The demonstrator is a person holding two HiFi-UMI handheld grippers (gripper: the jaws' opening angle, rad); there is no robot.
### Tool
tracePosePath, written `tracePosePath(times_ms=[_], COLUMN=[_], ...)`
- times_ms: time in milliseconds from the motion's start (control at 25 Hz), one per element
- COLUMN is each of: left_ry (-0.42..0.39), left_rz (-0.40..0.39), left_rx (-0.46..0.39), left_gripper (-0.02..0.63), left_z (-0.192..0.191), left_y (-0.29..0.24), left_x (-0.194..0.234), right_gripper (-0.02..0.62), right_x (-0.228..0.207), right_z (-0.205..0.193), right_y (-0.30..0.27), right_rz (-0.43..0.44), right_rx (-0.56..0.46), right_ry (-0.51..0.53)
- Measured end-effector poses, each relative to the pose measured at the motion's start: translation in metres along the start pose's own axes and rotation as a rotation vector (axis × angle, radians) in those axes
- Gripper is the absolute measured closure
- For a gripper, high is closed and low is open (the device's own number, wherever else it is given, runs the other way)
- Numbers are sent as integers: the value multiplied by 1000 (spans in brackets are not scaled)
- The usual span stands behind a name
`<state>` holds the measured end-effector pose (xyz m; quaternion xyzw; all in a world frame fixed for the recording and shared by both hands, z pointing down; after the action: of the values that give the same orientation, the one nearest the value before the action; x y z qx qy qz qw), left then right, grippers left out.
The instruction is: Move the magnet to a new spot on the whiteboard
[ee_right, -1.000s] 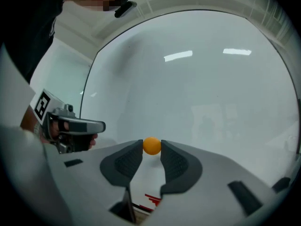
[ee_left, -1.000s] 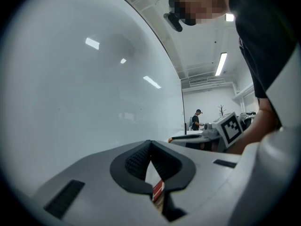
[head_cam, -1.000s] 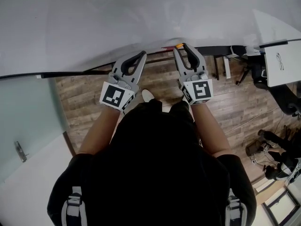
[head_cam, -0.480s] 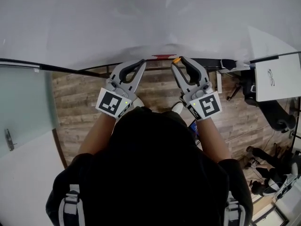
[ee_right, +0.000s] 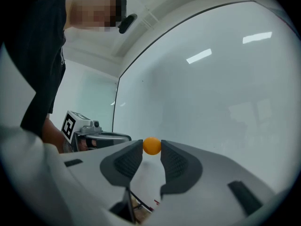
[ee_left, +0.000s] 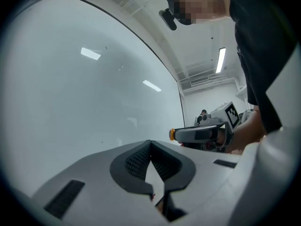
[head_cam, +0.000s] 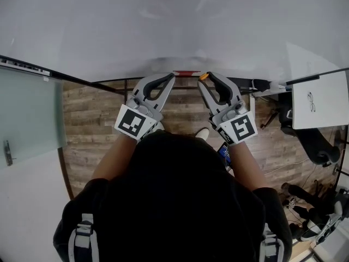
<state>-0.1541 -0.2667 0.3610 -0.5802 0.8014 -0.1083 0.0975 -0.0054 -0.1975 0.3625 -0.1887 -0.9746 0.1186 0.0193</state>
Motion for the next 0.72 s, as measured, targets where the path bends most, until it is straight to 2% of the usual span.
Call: tracePosePath(times_ms=[720], left_ry=[-15], left_rz=[-8], left_rx=[34], left_gripper=[604], left_z=[2], left_y=[-3], left_x=[-7], right_gripper=[479], right_x=[-7], right_z=[-3], right_y=[8], right_rz=[-32], right_rx=[-27], right_ry=[-34])
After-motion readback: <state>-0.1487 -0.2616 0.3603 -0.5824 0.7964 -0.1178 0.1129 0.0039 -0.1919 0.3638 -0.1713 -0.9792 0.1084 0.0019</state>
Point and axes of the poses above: the fingertips, and each gripper's own axes: y backward along the fingers, x to its left, z out of its top, the point moved 6 cm from there along y, backward along the fingers, and after that the axes turned 14 degrees about x, right-handed, at the moved point
